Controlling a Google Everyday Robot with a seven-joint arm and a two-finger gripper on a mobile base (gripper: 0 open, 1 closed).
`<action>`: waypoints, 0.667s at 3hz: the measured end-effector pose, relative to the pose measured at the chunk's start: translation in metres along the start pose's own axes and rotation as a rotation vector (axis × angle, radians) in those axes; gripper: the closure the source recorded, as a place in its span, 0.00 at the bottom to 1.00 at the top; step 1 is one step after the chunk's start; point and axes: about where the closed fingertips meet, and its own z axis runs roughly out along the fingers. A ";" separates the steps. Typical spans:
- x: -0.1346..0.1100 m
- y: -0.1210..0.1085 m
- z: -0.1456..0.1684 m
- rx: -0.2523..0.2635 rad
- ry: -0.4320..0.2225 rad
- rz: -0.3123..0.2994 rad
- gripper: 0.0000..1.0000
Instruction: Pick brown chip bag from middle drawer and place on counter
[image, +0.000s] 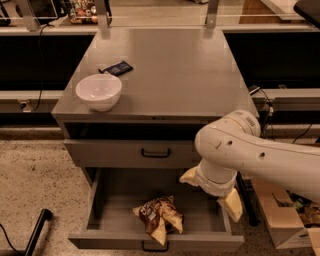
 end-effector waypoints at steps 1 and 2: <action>-0.013 -0.021 0.073 0.107 -0.146 -0.118 0.00; -0.031 -0.044 0.113 0.200 -0.202 -0.261 0.00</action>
Offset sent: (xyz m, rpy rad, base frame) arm 0.0148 0.0899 -0.1583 0.3951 -0.0186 0.4679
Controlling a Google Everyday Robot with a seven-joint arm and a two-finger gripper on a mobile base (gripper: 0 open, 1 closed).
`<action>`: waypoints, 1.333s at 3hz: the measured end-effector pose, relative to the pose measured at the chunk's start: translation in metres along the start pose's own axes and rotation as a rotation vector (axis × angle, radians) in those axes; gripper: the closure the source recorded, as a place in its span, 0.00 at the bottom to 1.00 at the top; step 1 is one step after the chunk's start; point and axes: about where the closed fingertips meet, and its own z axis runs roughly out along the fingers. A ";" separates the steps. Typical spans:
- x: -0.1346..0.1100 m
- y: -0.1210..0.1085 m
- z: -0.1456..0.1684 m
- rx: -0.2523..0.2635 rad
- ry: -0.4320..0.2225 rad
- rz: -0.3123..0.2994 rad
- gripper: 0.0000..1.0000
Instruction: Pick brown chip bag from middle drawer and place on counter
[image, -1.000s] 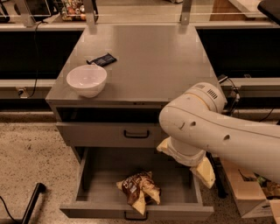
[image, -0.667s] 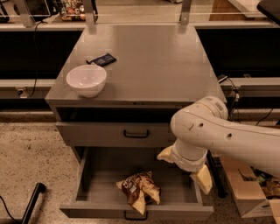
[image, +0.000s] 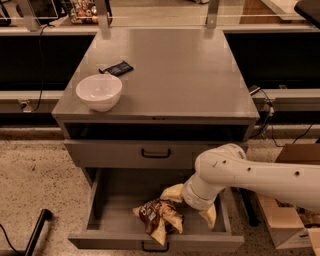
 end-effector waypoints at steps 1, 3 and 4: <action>-0.017 -0.027 0.030 0.034 -0.006 -0.157 0.00; -0.011 -0.050 0.086 -0.003 0.035 -0.252 0.18; -0.002 -0.050 0.101 -0.021 0.053 -0.255 0.42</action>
Offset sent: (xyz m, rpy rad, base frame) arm 0.0044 0.0892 -0.0865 -0.0076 -0.0595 0.2875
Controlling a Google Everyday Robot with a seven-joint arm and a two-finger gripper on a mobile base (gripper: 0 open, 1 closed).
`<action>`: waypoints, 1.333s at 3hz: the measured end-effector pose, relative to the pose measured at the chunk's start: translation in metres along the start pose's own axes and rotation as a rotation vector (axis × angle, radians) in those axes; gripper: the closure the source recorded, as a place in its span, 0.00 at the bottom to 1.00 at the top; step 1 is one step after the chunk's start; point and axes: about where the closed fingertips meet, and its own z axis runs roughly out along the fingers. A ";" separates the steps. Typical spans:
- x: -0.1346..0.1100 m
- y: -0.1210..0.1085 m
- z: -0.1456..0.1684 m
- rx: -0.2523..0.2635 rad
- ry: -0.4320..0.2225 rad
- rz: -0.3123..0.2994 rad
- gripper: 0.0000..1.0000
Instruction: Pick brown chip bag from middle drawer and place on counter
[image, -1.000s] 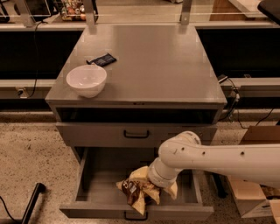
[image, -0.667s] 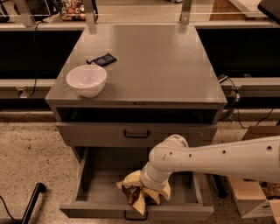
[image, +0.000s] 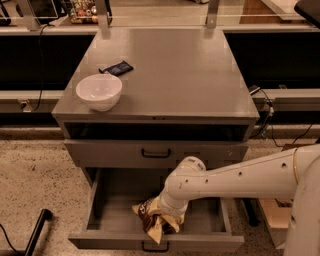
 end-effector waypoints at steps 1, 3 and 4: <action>0.004 -0.012 -0.011 0.034 -0.002 0.000 0.65; -0.014 -0.063 -0.124 0.228 0.014 -0.070 1.00; 0.005 -0.076 -0.210 0.298 0.076 -0.115 1.00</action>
Offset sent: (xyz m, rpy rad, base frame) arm -0.0169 0.0586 0.1440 0.2045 -0.1126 0.1372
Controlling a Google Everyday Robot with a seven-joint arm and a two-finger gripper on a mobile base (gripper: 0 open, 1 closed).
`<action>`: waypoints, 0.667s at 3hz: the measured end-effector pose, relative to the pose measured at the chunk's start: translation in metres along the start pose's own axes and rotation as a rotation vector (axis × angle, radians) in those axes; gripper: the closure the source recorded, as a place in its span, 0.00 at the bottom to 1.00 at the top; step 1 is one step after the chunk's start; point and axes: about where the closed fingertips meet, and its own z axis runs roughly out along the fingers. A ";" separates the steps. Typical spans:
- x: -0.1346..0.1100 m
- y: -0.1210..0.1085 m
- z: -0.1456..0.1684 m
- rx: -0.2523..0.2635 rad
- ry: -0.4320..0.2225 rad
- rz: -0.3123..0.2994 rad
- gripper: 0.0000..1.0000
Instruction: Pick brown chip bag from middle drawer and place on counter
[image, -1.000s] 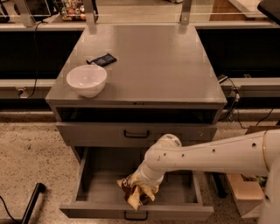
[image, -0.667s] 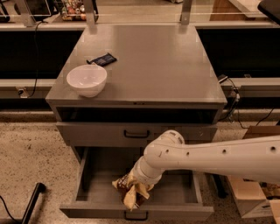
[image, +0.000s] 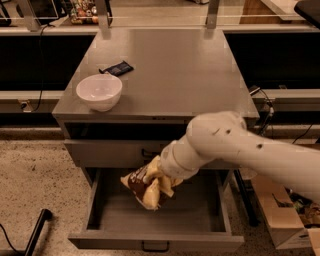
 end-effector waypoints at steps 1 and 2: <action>0.030 -0.027 -0.066 0.011 0.021 -0.094 1.00; 0.055 -0.046 -0.135 0.003 0.025 -0.157 1.00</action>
Offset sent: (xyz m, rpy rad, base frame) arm 0.0496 -0.0744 0.2493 -0.0650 -0.0904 0.2003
